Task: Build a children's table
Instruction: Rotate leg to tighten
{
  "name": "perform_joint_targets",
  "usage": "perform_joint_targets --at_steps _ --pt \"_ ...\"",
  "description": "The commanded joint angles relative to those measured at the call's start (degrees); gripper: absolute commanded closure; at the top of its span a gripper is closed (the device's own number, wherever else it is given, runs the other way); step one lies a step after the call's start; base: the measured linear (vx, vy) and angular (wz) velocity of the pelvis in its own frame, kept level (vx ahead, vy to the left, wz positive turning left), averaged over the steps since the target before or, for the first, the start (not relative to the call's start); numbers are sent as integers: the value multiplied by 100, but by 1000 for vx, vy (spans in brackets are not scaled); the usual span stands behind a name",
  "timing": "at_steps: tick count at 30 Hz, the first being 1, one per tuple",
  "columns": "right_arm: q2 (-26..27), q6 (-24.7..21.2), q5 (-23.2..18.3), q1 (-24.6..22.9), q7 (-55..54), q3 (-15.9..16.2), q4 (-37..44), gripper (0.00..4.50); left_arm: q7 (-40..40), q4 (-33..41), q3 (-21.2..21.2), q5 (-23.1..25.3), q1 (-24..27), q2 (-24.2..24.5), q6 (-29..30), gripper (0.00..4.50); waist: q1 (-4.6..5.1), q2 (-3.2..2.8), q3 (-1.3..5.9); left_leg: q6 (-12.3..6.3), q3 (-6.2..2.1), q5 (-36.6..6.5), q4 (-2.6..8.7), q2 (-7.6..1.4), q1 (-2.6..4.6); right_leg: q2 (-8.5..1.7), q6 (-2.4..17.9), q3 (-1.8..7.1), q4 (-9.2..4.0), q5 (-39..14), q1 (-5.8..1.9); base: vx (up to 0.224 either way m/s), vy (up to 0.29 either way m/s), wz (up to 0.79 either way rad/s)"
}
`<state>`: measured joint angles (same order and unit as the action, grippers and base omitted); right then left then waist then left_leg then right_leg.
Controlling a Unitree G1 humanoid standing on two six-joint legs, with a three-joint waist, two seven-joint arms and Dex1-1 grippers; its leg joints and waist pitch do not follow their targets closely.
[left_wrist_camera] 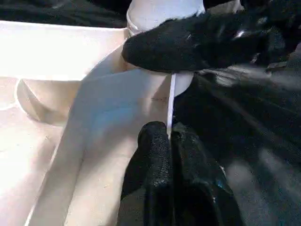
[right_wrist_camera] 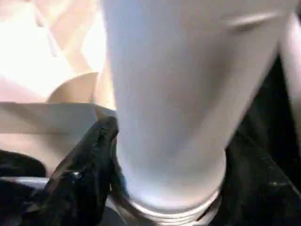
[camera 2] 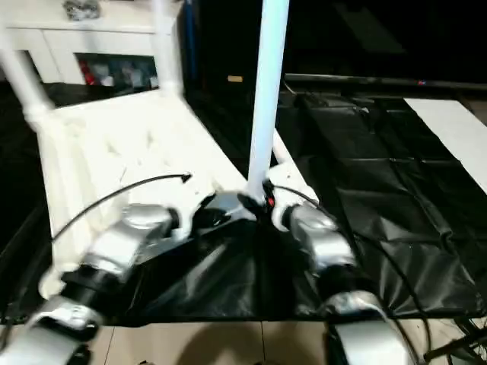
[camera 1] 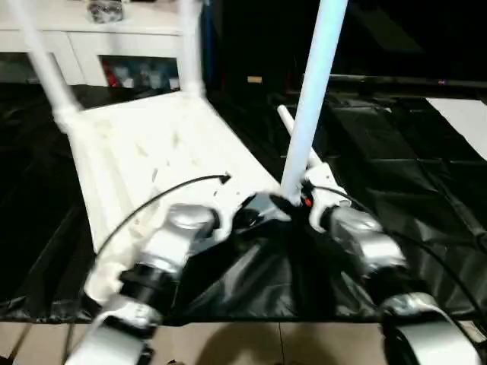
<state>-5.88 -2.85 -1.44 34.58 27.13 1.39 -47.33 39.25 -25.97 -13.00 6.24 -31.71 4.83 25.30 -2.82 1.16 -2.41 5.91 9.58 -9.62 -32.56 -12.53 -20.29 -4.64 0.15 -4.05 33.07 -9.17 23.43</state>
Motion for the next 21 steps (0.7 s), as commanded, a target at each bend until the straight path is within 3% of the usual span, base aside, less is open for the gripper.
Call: perform_joint_targets --at_steps 1,8,9,13,14,15,16,18,20,21 --pt "388 37 131 19 181 335 -281 94 -291 358 -132 -55 -32 -326 -13 450 -7 39 314 -196 11 -1953 388 -7 -6 -263 674 129 -484 -2644 -226 0 0 0" --pt "195 202 163 44 215 361 -317 35 -336 314 -119 -80 -52 -262 -39 450 -21 29 338 -305 58 -1653 368 -6 -20 -256 983 171 -402 -1876 -260 0 0 0" --pt "-7 275 155 -22 280 294 -94 35 -321 277 -147 -21 -93 -200 -80 450 -33 -6 338 -315 59 -1584 370 -6 -19 -254 1021 170 -396 -1792 -271 0 0 0" --pt "-485 92 -237 -309 826 -3 771 35 -289 310 -162 47 -70 -73 -121 450 -111 18 363 -438 81 -1312 342 -16 -18 -238 1087 189 -356 -1332 -299 0 0 0" --pt "-674 14 -366 -464 1118 -41 1128 28 -254 340 -81 -65 -53 -71 -73 423 -127 28 363 -499 92 -1238 331 -10 -25 -224 1104 187 -348 -1196 -308 0 0 0" --pt "-792 -23 -417 -556 1289 -36 1320 28 -196 360 -54 -122 -45 -59 -26 423 -132 40 361 -541 85 -1190 331 -14 -49 -234 1119 183 -335 -1165 -325 0 0 0" --pt "-840 -46 -441 -592 1360 -35 1394 25 -166 369 -54 -137 -43 -50 -9 406 -154 -78 361 -534 71 -1169 332 -16 -46 -245 1134 181 -325 -1178 -320 0 0 0" --pt "-1082 -160 -565 -764 1719 -21 1743 25 -49 423 -52 -195 -28 -1 86 392 -119 -3 370 -536 74 -1180 321 -8 -76 -233 1125 174 -336 -1157 -344 0 0 0" --pt "-1412 -316 -749 -956 2177 -6 2165 25 -43 473 -31 -204 -19 61 87 383 -147 -34 363 -570 68 -1185 321 -23 -70 -230 1144 171 -348 -1180 -345 0 0 0" --pt "-1549 -400 -844 -1008 2339 -30 2313 25 -116 453 7 -189 -35 84 28 373 -154 -15 359 -597 83 -1216 308 -22 -51 -220 1153 173 -360 -1175 -321 0 0 0"
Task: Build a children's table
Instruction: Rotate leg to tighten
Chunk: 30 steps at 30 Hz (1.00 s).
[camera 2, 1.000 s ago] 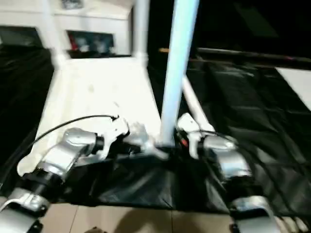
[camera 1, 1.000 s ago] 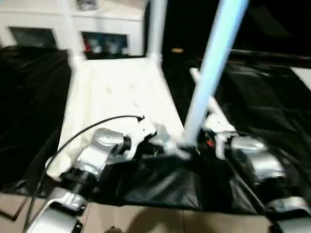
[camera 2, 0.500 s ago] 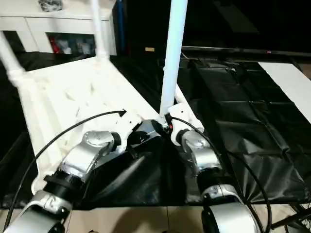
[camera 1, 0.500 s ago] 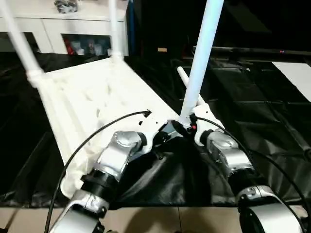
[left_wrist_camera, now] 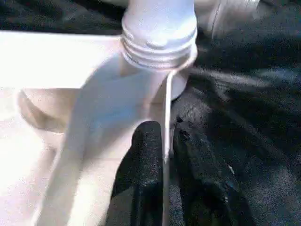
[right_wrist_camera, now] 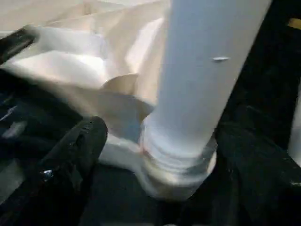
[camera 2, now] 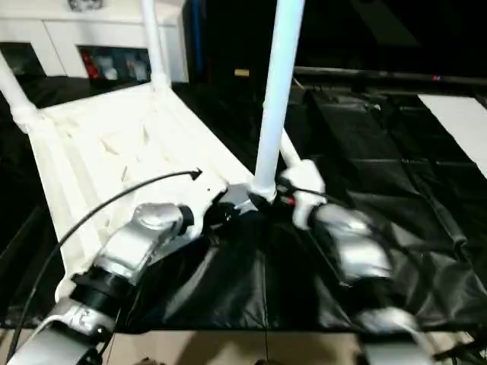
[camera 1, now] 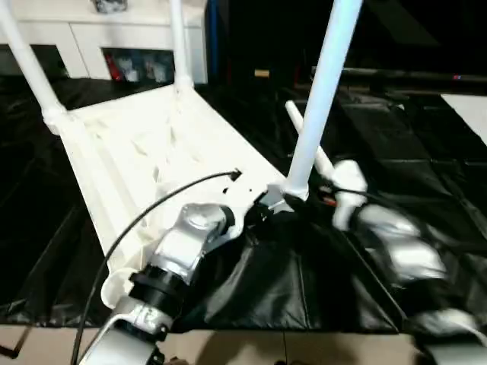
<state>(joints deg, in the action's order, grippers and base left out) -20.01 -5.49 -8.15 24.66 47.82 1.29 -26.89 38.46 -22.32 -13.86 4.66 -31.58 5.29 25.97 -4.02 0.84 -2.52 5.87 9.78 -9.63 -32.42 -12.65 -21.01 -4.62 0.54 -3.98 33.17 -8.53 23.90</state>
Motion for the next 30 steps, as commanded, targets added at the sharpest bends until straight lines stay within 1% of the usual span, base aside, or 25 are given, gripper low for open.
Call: perform_joint_targets --at_steps 1,2,3,4,5,6,7,8,9,10,11,13,15,16,17,18,19,20,21,22,24,26,27,28,30 --pt "-287 -260 -298 -75 460 -58 467 25 6 109 131 -76 -59 95 -50 360 -28 76 376 -610 67 -1185 289 -5 3 -224 1113 163 -360 -1242 -384 0 0 0" --pt "-438 -433 -431 -115 646 -106 639 25 -28 117 237 -119 -100 159 -75 360 -48 93 375 -631 63 -1130 288 3 -15 -222 1078 158 -352 -1312 -397 0 0 0" --pt "-530 -550 -499 -143 760 -121 742 25 -49 130 309 -139 -132 217 -95 360 -45 150 366 -653 65 -1122 289 4 -27 -224 1042 153 -357 -1390 -402 0 0 0" --pt "-597 -672 -550 -189 840 -131 865 25 -68 150 362 -153 -150 265 -109 360 -54 139 362 -647 60 -1090 289 -5 -29 -243 978 157 -367 -1550 -388 0 0 0" --pt "-753 -840 -539 -273 1015 -58 1031 25 1 326 477 -183 -196 465 -151 360 -53 206 363 -626 60 -1068 285 -4 -34 -246 904 146 -381 -1701 -391 0 0 0" --pt "-797 -900 -521 -311 1062 -17 1095 25 45 428 521 -219 -197 537 -132 360 -72 179 354 -597 48 -1062 293 -9 -35 -253 863 148 -367 -1774 -391 0 0 0" --pt "-808 -916 -516 -321 1074 -6 1112 25 57 454 533 -228 -197 555 -128 360 -77 211 351 -564 47 -1049 296 -21 -27 -262 833 152 -361 -1852 -369 0 0 0" --pt "-857 -929 -464 -353 1158 79 1153 25 90 605 629 -280 -222 658 -24 360 -80 197 340 -500 54 -1109 297 -34 4 -258 847 151 -379 -1931 -330 0 0 0" --pt "-866 -960 -426 -397 1184 161 1216 25 119 795 689 -291 -217 793 131 360 -80 197 340 -500 54 -1109 297 -34 4 -258 847 151 -379 -1931 -330 0 0 0" --pt "-793 -966 -330 -370 1141 276 1161 25 246 1062 755 -294 -210 1041 356 360 -108 230 346 -477 50 -1062 301 -52 17 -267 883 156 -349 -1871 -322 0 0 0" --pt "-676 -1002 -257 -320 1048 393 1080 25 410 1368 806 -276 -175 1360 609 360 -115 225 332 -438 46 -1082 316 -64 27 -269 920 159 -339 -1849 -305 0 0 0" --pt "-597 -1036 -220 -283 977 459 1026 25 519 1553 828 -264 -147 1562 757 360 -97 205 329 -349 41 -1027 324 -63 24 -255 978 166 -302 -1683 -301 0 0 0" --pt "-401 -1193 -189 -210 784 582 974 25 885 2004 832 -233 38 2207 1032 360 -118 194 324 -287 56 -1071 312 -58 78 -238 1049 182 -293 -1512 -277 0 0 0" --pt "-183 -1267 -121 -154 623 710 918 25 1327 2413 829 -123 295 3016 1285 360 -103 167 323 -225 22 -1010 351 -54 28 -245 1090 183 -218 -1370 -319 0 0 0" --pt "-166 -1268 -111 -151 614 721 913 25 1359 2439 827 -108 318 3087 1306 360 -76 162 313 -186 12 -1057 374 -47 3 -231 1040 175 -208 -1439 -327 0 0 0" --pt "-120 -1269 -85 -143 588 749 899 25 1448 2511 823 -68 381 3282 1364 360 -95 129 309 -142 48 -1205 341 -50 119 -221 1004 189 -264 -1515 -244 0 0 0" --pt "-34 -1252 -28 -99 523 792 801 25 1500 2511 818 98 464 3592 1470 360 -82 158 295 -129 63 -1242 340 -43 125 -205 1036 202 -264 -1477 -234 0 0 0" --pt "43 -1221 22 -54 466 826 699 25 1514 2474 794 299 537 3866 1518 360 -114 154 304 -95 48 -1166 347 -50 104 -230 1072 205 -229 -1419 -264 0 0 0" --pt "43 -1221 22 -54 466 826 699 25 1514 2474 794 299 537 3866 1518 360 -113 140 288 -89 60 -1201 354 -42 107 -218 1056 212 -242 -1459 -247 0 0 0" --pt "88 -1203 50 -25 431 845 635 55 1506 2441 778 425 578 4018 1540 387 -160 104 295 -31 72 -1281 343 -59 184 -222 1075 222 -254 -1439 -204 0 0 0" --pt "195 -1202 119 65 282 892 456 74 1439 2436 748 491 679 4255 1749 402 -195 149 288 45 61 -1308 363 -49 130 -227 1105 231 -204 -1385 -244 0 0 0" --pt "237 -1200 150 110 223 912 371 74 1409 2428 747 478 713 4310 1857 402 -203 124 285 108 56 -1387 365 -40 135 -234 1039 242 -224 -1501 -230 0 0 0" --pt "281 -1176 208 172 145 938 256 103 1338 2341 668 575 747 4326 1828 432 -220 136 271 145 50 -1519 372 -42 133 -241 1008 242 -247 -1625 -227 0 0 0" --pt "281 -1176 208 172 145 938 256 108 1338 2341 668 575 747 4326 1828 441 -218 153 265 168 40 -1661 379 -35 129 -244 952 240 -260 -1796 -233 0 0 0" --pt "364 -1158 327 306 -51 988 6 112 1177 2112 502 571 787 4143 1704 442 -231 139 274 197 26 -1728 376 -28 127 -264 890 243 -269 -1976 -232 0 0 0"
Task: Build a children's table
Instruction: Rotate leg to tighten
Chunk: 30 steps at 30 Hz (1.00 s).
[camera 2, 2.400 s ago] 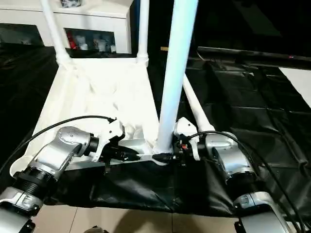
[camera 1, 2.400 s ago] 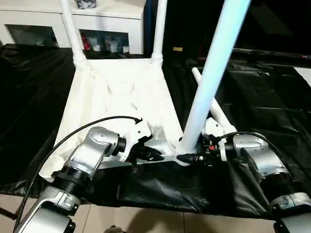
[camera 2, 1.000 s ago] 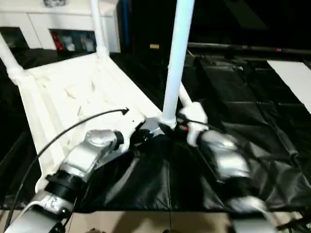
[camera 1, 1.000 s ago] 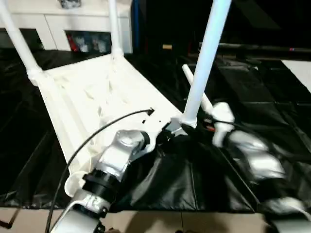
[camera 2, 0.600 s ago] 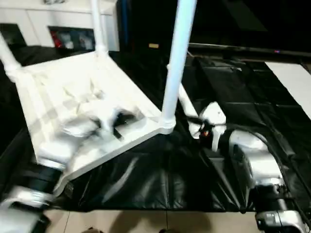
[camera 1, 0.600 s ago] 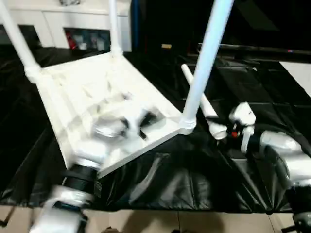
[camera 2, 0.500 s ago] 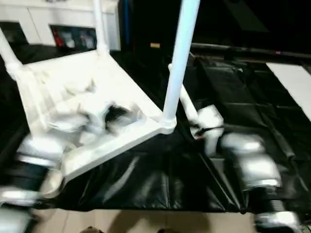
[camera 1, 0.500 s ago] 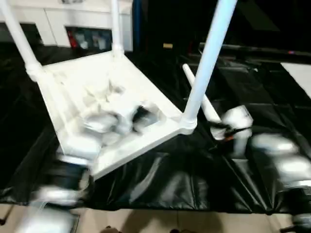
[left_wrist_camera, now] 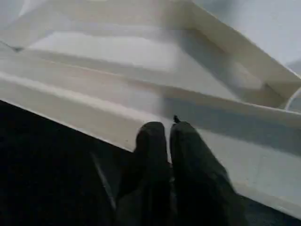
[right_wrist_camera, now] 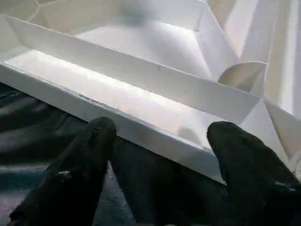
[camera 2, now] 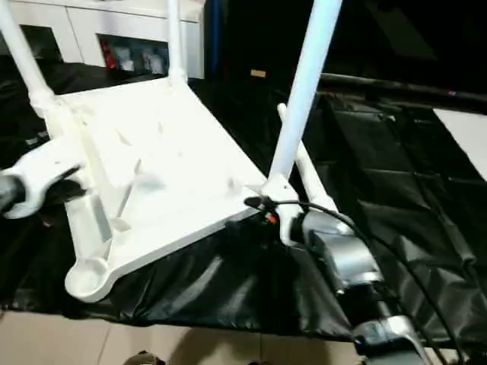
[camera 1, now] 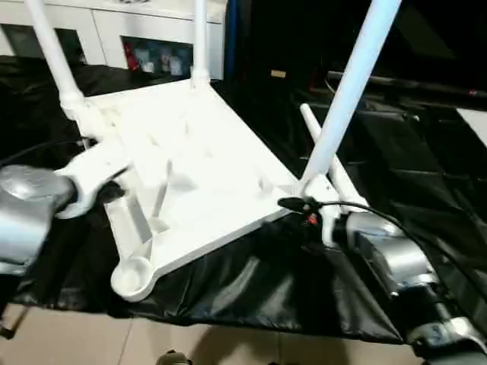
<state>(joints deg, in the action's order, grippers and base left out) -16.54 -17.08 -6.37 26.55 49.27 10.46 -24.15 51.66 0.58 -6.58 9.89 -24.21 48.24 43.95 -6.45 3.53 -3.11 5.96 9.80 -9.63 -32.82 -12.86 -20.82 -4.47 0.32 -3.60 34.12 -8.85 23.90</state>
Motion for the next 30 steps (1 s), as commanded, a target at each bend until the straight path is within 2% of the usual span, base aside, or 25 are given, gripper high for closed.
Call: perform_joint_targets --at_steps 1,2,4,5,6,7,8,9,11,12,13,15,16,18,19,21,22,23,24,25,26,27,28,29,30 --pt "27 4 166 133 -223 76 -301 122 -155 -201 -255 50 56 -169 -109 442 32 -116 318 207 20 -1811 423 11 83 -268 865 198 -379 -2086 -238 0 0 0" --pt "73 32 254 207 -351 109 -470 147 -177 -313 -407 72 95 -245 -154 448 9 -165 323 223 7 -1871 425 9 106 -286 841 199 -390 -2181 -236 0 0 0" --pt "188 156 411 360 -657 112 -849 158 -80 -589 -627 118 152 -398 -335 450 32 -154 304 241 -8 -2063 431 18 99 -302 774 190 -443 -2513 -214 0 0 0" --pt "234 195 432 409 -739 99 -960 168 -30 -668 -701 138 158 -422 -426 450 22 -159 323 262 -28 -2191 426 12 133 -321 672 185 -471 -2766 -220 0 0 0" --pt "295 250 460 476 -845 83 -1107 168 43 -762 -797 145 164 -451 -534 450 22 -159 323 262 -28 -2191 426 12 133 -321 672 185 -471 -2766 -220 0 0 0" --pt "339 290 473 522 -897 80 -1201 181 98 -801 -858 119 166 -471 -577 450 37 -170 306 249 -37 -2327 429 12 144 -311 665 174 -500 -2876 -191 0 0 0" --pt "376 327 486 560 -940 80 -1278 190 156 -823 -914 100 171 -479 -606 450 58 -177 279 264 -62 -2476 445 18 131 -309 608 147 -519 -3076 -207 0 0 0" --pt "432 385 498 611 -1010 73 -1375 201 294 -809 -1043 118 202 -436 -670 450 82 -150 270 256 -85 -2641 441 32 150 -319 489 111 -568 -3448 -201 0 0 0" --pt "479 436 510 652 -1065 64 -1458 221 404 -794 -1149 146 230 -396 -725 450 112 -185 269 249 -113 -2833 425 35 206 -334 413 81 -630 -3741 -171 0 0 0" --pt "536 482 529 713 -1125 67 -1566 231 571 -696 -1259 130 288 -348 -739 450 137 -171 260 240 -135 -2861 430 43 184 -333 372 56 -648 -3839 -191 0 0 0" --pt "585 548 550 789 -1195 68 -1671 231 694 -588 -1347 87 332 -326 -725 450 137 -203 259 242 -146 -2909 430 44 200 -330 374 53 -655 -3869 -180 0 0 0" --pt "638 658 534 886 -1269 16 -1754 249 724 -532 -1431 66 340 -348 -739 450 183 -184 236 235 -176 -3064 439 43 206 -322 359 2 -694 -3972 -185 0 0 0" --pt "644 721 431 893 -1225 -83 -1648 258 691 -540 -1457 76 325 -378 -755 450 208 -227 238 237 -214 -3265 462 27 221 -311 386 -57 -705 -3835 -214 0 0 0" --pt "646 759 357 891 -1185 -154 -1565 267 667 -550 -1472 85 314 -397 -768 450 219 -238 233 218 -223 -3373 464 26 231 -308 356 -109 -736 -3818 -233 -25 15 -5" --pt "617 823 272 881 -1169 -243 -1462 285 678 -501 -1478 57 320 -415 -756 450 232 -262 226 199 -239 -3564 483 -2 259 -328 314 -222 -773 -3768 -271 0 0 0" --pt "546 907 186 824 -1104 -323 -1287 294 678 -397 -1451 6 342 -449 -701 450 242 -256 224 190 -247 -3663 504 -21 261 -326 294 -287 -779 -3664 -309 0 0 0" --pt "402 953 124 708 -981 -375 -1014 294 654 -302 -1384 -36 364 -500 -665 450 245 -285 222 186 -256 -3761 533 -52 251 -349 303 -312 -753 -3535 -350 0 0 0" --pt "402 953 124 708 -981 -375 -1014 294 654 -302 -1384 -36 364 -500 -665 450 242 -280 204 181 -249 -3817 551 -68 262 -343 306 -321 -769 -3503 -349 0 0 0" --pt "291 910 140 636 -944 -379 -849 294 550 -311 -1327 -19 347 -545 -685 450 228 -286 179 198 -234 -3891 545 -55 329 -349 339 -319 -805 -3488 -298 0 0 0" --pt "193 831 107 573 -874 -409 -691 294 467 -331 -1280 -5 317 -579 -676 450 241 -259 152 186 -223 -3930 513 -24 375 -350 256 -370 -875 -3751 -258 0 0 0" --pt "170 812 99 558 -858 -416 -654 294 448 -336 -1269 -2 310 -587 -674 450 254 -266 131 172 -220 -3971 501 -11 394 -334 179 -427 -927 -3895 -259 0 0 0" --pt "-129 501 -72 412 -589 -549 -186 294 356 -347 -1198 32 229 -598 -638 450 261 -271 123 167 -228 -4032 490 -13 411 -327 107 -475 -954 -3997 -264 0 0 0" --pt "-129 501 -72 412 -589 -549 -186 294 356 -347 -1198 32 229 -598 -638 450 259 -327 117 134 -231 -4251 527 -52 425 -261 12 -582 -976 -3903 -340 0 0 0" --pt "-293 381 -103 364 -424 -552 -36 294 347 -333 -1183 39 202 -591 -605 450 186 -427 86 155 -239 -4892 953 -292 72 -145 231 -519 -268 -2964 -685 -57 -21 -4" --pt "-460 260 -67 317 -245 -479 67 294 349 -323 -1180 44 182 -585 -585 450 -298 -440 123 96 -33 -5250 1168 -395 -276 -110 381 -202 596 -1460 -795 -25 -79 9"
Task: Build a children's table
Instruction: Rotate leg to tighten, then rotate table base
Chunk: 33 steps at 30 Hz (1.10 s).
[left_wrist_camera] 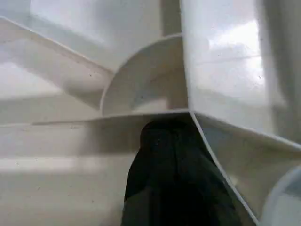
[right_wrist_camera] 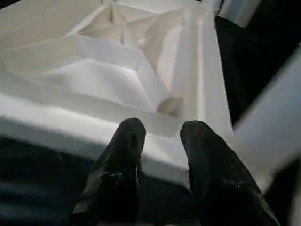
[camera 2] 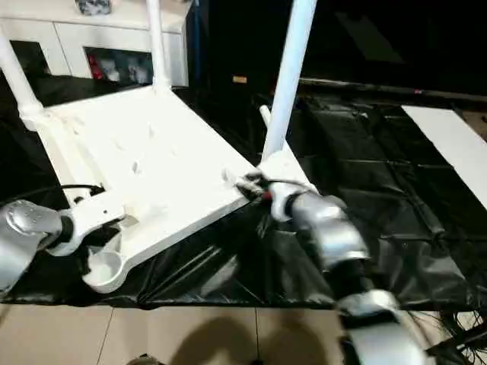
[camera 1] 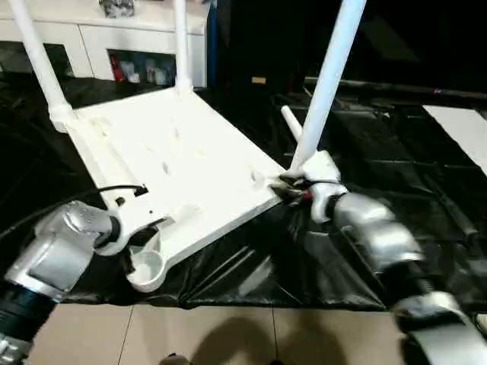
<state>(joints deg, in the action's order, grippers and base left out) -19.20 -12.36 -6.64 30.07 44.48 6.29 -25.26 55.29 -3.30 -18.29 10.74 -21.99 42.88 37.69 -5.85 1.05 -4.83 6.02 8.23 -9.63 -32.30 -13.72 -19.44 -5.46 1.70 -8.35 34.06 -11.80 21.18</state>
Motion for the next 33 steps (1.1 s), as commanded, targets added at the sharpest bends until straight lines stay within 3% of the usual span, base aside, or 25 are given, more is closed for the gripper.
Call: perform_joint_targets --at_steps 1,2,3,4,5,6,7,8,9,12,14,16,19,20,22,24,26,28,29,33 --pt "-291 -273 1 -62 348 -6 221 294 -14 70 -9 -37 -51 -48 54 450 -331 -99 304 5 241 -4887 1101 -260 -175 -3 201 498 653 -1480 -328 -25 -79 9" --pt "-403 -408 79 -100 528 136 233 294 0 72 -19 -28 -75 -42 61 450 -278 227 287 122 143 -3345 221 151 423 -491 33 715 -562 -4488 367 79 -128 11" --pt "-501 -536 158 -133 692 276 232 294 19 69 -32 -17 -105 -35 66 450 -282 180 322 34 128 -2518 -119 214 387 -714 6 804 -748 -5235 371 120 -114 -15" --pt "-538 -551 210 -152 728 349 218 294 33 74 -41 -4 -119 -30 70 450 -371 227 404 -38 31 -1312 133 100 -37 -637 17 886 -552 -4774 -31 120 -114 -15" --pt "-540 -537 309 -149 672 420 128 294 65 86 -62 13 -131 -12 71 450 -438 173 460 86 72 -751 298 92 -148 -364 163 744 -379 -3335 -61 79 -61 -16" --pt "-496 -503 441 -120 515 480 -17 294 102 101 -89 28 -138 18 66 450 -438 130 496 131 91 -618 294 101 -120 -289 275 720 -319 -2666 -49 0 0 0" --pt "-435 -433 567 -83 357 542 -184 294 140 123 -112 33 -139 48 65 450 -411 95 528 159 114 -571 284 99 -98 -229 558 710 -222 -1674 -32 0 0 0" --pt "-253 -292 682 40 71 571 -534 294 233 188 -152 21 -133 113 90 450 -370 50 521 245 102 -705 301 134 -193 -158 755 684 -158 -1165 -91 0 0 0" --pt "-48 -187 711 187 -215 542 -865 294 321 275 -180 -1 -116 173 123 450 -357 12 533 294 101 -1023 309 133 -151 -154 825 681 -186 -1170 -38 0 0 0" --pt "200 -39 734 406 -521 496 -1271 294 402 371 -192 -43 -114 213 175 450 -280 -5 529 339 75 -1419 322 118 -142 -144 939 685 -161 -1130 -59 0 0 0" --pt "417 48 725 643 -720 466 -1657 294 448 411 -203 -70 -131 225 212 450 -252 -19 551 315 75 -1382 329 102 -124 -142 992 682 -154 -902 -68 0 0 0" --pt "681 129 729 905 -878 452 -2125 294 585 504 -241 -96 -98 285 248 450 -206 -20 537 321 76 -1320 329 111 -155 -145 1062 687 -127 -710 -84 0 0 0" --pt "886 335 804 1121 -1082 434 -2587 294 782 710 -255 -225 -32 366 336 450 -181 0 547 315 85 -1182 324 108 -169 -158 1050 692 -114 -521 -117 0 0 0" --pt "984 445 826 1226 -1210 396 -2805 294 905 852 -252 -323 10 406 392 450 -154 38 560 304 95 -1008 317 112 -173 -156 1093 692 -90 -288 -133 0 0 0" --pt "1077 550 835 1323 -1333 365 -2993 294 1063 1024 -246 -449 67 452 418 450 -122 9 558 305 96 -924 312 112 -178 -162 1137 691 -77 -183 -138 0 0 0" --pt "1165 604 802 1398 -1423 317 -3116 294 1200 1227 -227 -604 124 466 525 450 -92 17 559 298 101 -878 307 111 -177 -151 1160 692 -70 -98 -146 0 0 0" --pt "1370 769 765 1597 -1575 269 -3431 294 1355 1709 -220 -965 208 325 776 450 -61 42 566 282 112 -763 302 105 -174 -147 1192 688 -53 79 -157 0 0 0" --pt "1480 819 757 1662 -1586 280 -3517 294 1311 1847 -248 -1098 190 97 918 450 -29 24 553 279 122 -789 297 109 -175 -136 1217 690 -57 104 -157 0 0 0" --pt "1526 856 757 1693 -1566 282 -3572 294 1318 1903 -268 -1161 176 18 985 450 -19 50 548 273 127 -803 298 111 -180 -137 1204 692 -65 67 -161 0 0 0" --pt "1661 965 806 1769 -1527 318 -3718 294 1161 1881 -357 -1132 39 -269 1057 450 20 57 552 269 126 -780 295 108 -197 -149 1168 697 -63 21 -187 0 0 0"
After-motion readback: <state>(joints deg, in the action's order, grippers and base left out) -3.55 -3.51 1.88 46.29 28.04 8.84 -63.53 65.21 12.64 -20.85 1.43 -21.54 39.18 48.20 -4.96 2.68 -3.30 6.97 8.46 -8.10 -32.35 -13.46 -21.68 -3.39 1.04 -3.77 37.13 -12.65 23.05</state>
